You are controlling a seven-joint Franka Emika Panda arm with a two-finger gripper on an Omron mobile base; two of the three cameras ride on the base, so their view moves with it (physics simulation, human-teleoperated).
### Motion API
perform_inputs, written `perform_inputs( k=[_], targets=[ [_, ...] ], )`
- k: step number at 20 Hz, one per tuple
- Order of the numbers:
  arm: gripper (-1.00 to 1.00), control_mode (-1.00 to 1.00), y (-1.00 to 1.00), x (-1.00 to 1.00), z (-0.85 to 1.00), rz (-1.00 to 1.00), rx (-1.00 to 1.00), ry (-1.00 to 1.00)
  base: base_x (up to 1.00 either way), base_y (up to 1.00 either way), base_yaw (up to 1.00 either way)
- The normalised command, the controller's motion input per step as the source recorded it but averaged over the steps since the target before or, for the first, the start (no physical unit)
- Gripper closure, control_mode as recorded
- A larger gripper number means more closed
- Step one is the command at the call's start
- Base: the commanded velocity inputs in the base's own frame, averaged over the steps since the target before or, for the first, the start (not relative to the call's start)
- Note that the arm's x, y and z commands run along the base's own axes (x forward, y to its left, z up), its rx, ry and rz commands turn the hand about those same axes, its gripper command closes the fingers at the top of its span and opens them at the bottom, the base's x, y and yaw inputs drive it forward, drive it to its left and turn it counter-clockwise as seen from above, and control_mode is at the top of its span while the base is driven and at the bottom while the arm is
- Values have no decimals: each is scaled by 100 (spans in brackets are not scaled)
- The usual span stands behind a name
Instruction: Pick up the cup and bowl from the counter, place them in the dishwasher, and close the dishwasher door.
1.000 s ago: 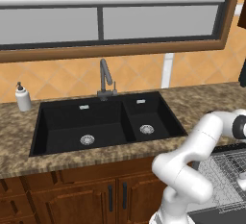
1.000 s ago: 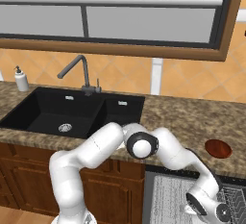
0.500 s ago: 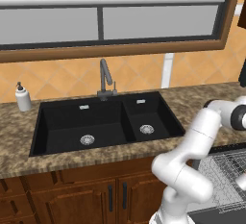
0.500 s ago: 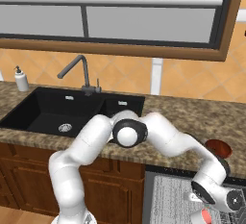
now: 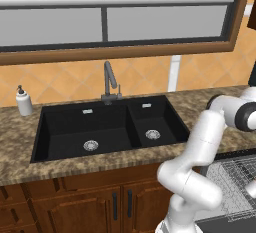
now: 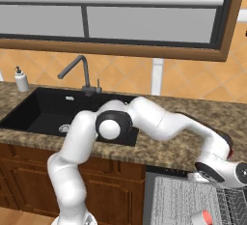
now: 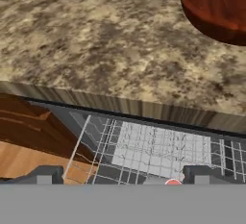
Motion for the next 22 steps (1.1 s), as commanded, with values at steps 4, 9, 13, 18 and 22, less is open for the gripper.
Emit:
perform_inputs(
  k=[4, 9, 13, 18, 22],
  targets=[
    [-100, -100, 0, 62, 95, 0, -11, 19, 0, 0, 0],
    [-100, -100, 1, 81, 25, 0, -12, 37, 0, 0, 0],
    [-100, -100, 2, 34, 0, 0, -3, 13, 0, 0, 0],
    [-100, -100, 0, 10, -3, 0, 0, 0, 0, 0, 0],
    [-100, -100, -19, 39, -26, -4, 0, 0, 0, 0, 0]
  ],
)
